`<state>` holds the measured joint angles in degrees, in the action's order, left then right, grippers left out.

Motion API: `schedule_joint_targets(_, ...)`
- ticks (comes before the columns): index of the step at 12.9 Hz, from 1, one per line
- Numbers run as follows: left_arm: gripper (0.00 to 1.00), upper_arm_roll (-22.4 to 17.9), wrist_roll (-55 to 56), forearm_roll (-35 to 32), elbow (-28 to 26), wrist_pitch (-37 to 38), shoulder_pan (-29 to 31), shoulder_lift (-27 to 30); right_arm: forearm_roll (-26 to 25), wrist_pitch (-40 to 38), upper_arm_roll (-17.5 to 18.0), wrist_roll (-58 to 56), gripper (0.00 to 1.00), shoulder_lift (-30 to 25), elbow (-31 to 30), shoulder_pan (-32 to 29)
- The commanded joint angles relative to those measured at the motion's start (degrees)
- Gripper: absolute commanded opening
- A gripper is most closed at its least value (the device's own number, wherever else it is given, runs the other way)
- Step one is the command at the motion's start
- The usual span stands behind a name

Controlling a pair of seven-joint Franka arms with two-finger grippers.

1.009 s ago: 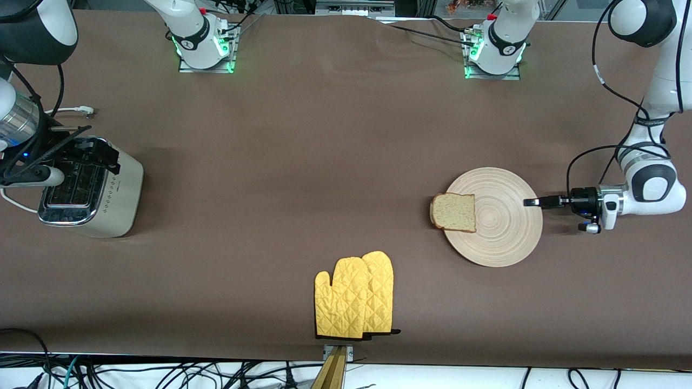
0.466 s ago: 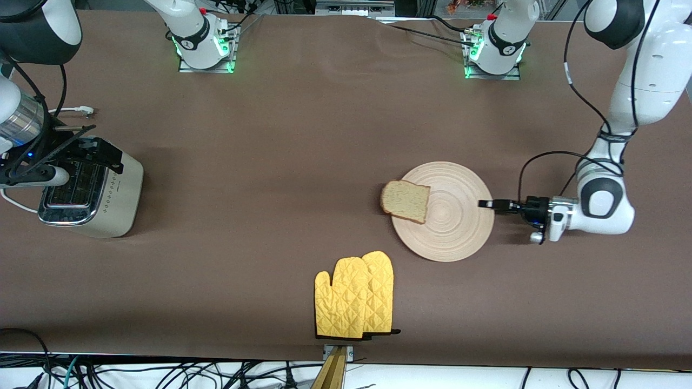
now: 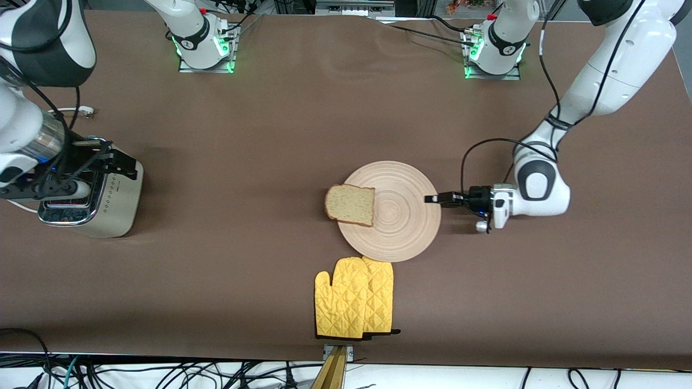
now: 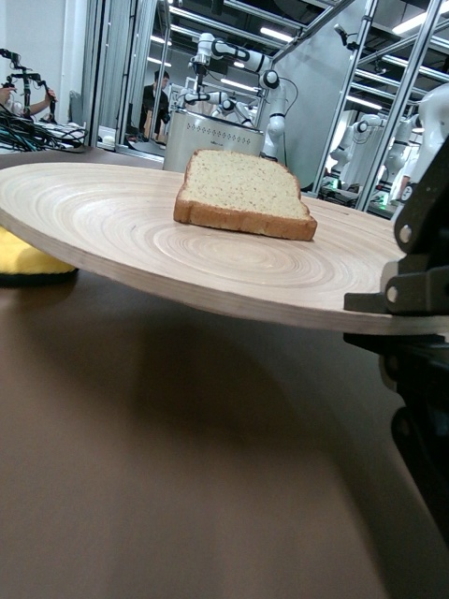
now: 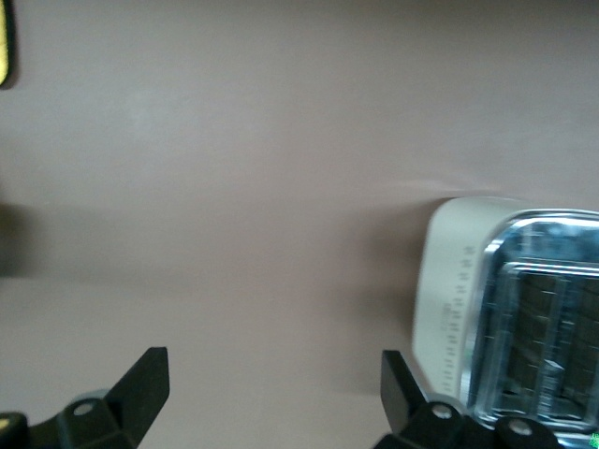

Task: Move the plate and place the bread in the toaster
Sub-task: 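Withdraw the left gripper while the right gripper reaches toward the bread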

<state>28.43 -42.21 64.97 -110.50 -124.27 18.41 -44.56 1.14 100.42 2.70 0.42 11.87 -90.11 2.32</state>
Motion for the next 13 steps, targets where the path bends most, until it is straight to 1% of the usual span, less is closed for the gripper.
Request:
schedule_joint_targets(1, 0.00, 2.8, -5.4, 6.7, -4.0, -6.8, -2.5, 2.3, 3.2, 0.5, 0.4, 1.3, 1.00, 2.1, -0.2, 1.9)
schedule_joint_targets(3, 0.00, 2.8, -9.6, 12.8, -4.0, -8.4, -6.4, 1.4, 6.6, 1.6, 0.4, 2.0, 1.00, 4.3, -0.2, 3.0)
schedule_joint_targets(4, 0.00, 2.8, -10.8, 13.9, -3.9, -9.9, -7.9, 1.1, 8.6, 2.2, 0.4, 3.2, 1.00, 5.3, -0.2, 3.0)
schedule_joint_targets(5, 0.04, 2.8, -10.8, 14.3, -3.9, -11.1, -8.6, 0.8, 10.0, 3.1, 0.3, 3.9, 1.00, 6.5, -0.3, 3.1)
schedule_joint_targets(6, 0.56, 2.8, -10.8, 14.3, -3.9, -11.3, -8.5, 0.8, 11.5, 4.1, 0.4, 4.0, 1.00, 7.6, -0.5, 3.1)
schedule_joint_targets(7, 1.00, 2.8, -10.7, 14.3, -3.8, -11.2, -8.2, 0.8, 13.9, 4.9, 0.4, 4.1, 1.00, 8.7, -0.9, 3.1)
schedule_joint_targets(9, 1.00, 2.7, -10.3, 14.1, -3.9, -11.2, -7.4, 1.2, 18.1, 6.5, 0.4, 4.0, 1.00, 10.8, -1.5, 3.1)
schedule_joint_targets(11, 1.00, 2.2, -10.2, 12.0, -4.0, -10.6, -5.2, 2.2, 21.5, 9.7, 0.4, 4.1, 1.00, 12.8, -2.6, 3.8)
schedule_joint_targets(13, 1.00, 2.1, -10.0, 2.8, -4.4, -10.5, -0.9, 2.9, 24.6, 13.2, 0.4, 4.1, 1.00, 14.3, -4.2, 5.7)
